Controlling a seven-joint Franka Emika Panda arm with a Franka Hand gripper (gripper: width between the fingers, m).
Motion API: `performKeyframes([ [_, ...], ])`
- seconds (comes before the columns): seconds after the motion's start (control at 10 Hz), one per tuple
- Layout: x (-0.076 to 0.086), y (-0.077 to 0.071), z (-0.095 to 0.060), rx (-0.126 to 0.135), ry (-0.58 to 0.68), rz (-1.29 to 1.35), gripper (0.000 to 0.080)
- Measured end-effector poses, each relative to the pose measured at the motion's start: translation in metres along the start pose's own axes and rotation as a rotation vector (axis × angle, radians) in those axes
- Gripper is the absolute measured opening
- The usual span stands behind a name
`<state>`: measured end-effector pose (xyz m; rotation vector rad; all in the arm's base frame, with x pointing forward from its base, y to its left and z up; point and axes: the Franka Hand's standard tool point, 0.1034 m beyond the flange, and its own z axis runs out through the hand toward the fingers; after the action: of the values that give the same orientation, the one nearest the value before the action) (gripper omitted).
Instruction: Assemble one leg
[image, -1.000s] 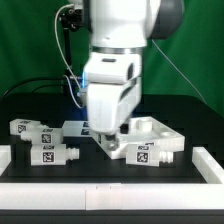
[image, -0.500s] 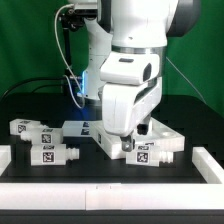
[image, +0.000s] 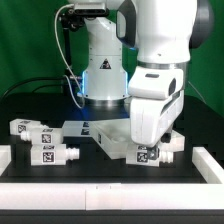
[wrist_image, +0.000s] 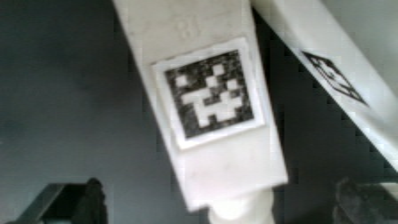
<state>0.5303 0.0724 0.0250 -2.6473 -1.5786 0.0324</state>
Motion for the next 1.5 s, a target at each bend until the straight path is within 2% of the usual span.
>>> performKeyframes([
  [0.2, -0.005, -0.002, 0.013, 0.01, -0.002, 0.004, 0.0649],
  [0.5, -0.009, 0.0, 0.017, 0.009, 0.001, 0.011, 0.0649],
  [0.6, -0.009, 0.0, 0.018, 0.009, 0.001, 0.011, 0.0551],
  [0.7, -0.009, 0.0, 0.018, 0.009, 0.001, 0.011, 0.0403],
  [0.8, -0.009, 0.0, 0.017, 0.009, 0.001, 0.011, 0.0403],
  [0.9, -0.009, 0.001, 0.017, 0.009, 0.0, 0.009, 0.0308],
  [1.0, -0.013, 0.008, 0.009, 0.024, -0.015, -0.023, 0.0308],
  [1.1, -0.014, 0.019, -0.005, 0.027, -0.023, -0.048, 0.0308],
  [1.3, -0.013, 0.038, -0.028, 0.012, -0.022, -0.103, 0.0308],
  [1.4, -0.011, 0.04, -0.034, 0.001, -0.018, -0.097, 0.0308],
  [1.5, -0.006, 0.031, -0.037, 0.0, -0.018, -0.055, 0.0308],
])
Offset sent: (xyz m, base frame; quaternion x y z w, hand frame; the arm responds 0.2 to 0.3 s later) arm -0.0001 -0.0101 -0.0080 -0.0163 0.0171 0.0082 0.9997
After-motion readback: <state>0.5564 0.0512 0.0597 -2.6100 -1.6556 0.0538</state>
